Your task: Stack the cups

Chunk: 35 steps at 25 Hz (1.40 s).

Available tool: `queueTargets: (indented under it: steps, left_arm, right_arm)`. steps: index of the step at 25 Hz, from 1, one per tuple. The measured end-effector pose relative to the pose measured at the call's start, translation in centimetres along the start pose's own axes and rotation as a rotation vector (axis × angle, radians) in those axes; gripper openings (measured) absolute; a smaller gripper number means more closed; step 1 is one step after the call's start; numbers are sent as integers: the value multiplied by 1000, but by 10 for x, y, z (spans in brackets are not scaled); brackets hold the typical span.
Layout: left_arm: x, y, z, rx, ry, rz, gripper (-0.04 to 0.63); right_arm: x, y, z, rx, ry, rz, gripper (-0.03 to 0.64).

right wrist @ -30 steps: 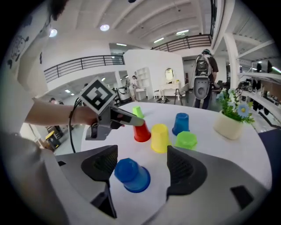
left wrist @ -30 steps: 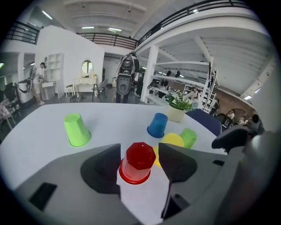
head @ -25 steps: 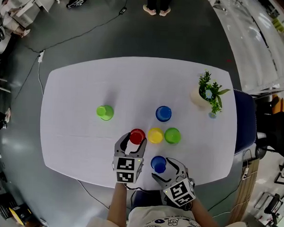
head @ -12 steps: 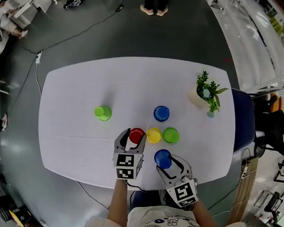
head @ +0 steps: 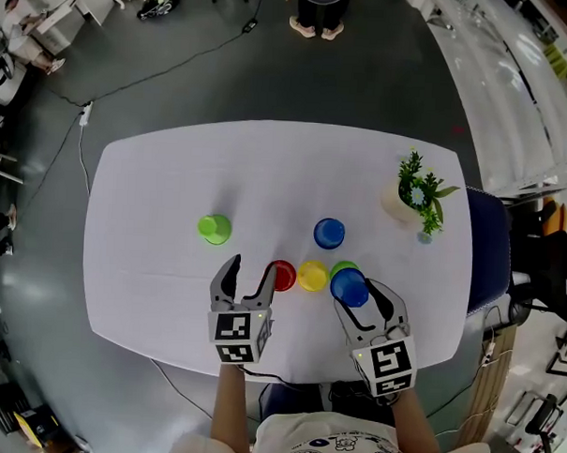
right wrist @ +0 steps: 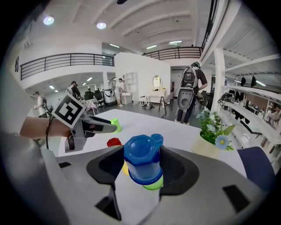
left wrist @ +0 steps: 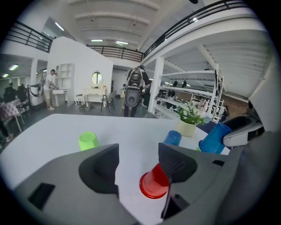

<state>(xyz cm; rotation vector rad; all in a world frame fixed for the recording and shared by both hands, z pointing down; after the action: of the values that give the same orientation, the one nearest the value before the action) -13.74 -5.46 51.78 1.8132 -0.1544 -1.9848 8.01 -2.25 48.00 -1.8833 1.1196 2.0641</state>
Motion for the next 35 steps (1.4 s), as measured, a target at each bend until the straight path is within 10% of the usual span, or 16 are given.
queueTargets:
  steps: [7, 26, 35]
  left_arm:
    - [24, -22, 70, 152, 3, -15, 293]
    - [-5, 51, 134, 216, -7, 141, 251]
    - [38, 23, 87, 31, 104, 70, 242]
  right_arm:
    - [2, 23, 7, 61, 11, 41, 268]
    - [29, 9, -12, -24, 228, -62, 388]
    - [51, 26, -57, -80, 258, -132, 365]
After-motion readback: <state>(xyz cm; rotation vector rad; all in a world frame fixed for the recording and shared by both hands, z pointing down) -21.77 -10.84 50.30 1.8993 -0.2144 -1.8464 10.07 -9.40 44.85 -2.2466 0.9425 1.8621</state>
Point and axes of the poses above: the fingertips, and each gripper's own axes: y forward along the fingers, z to its left, x out of its top, the point moved 6 cm from there along -y, backward along the fingers, and after that the axes turned 13 degrees about -z, right-handed, at the moved point
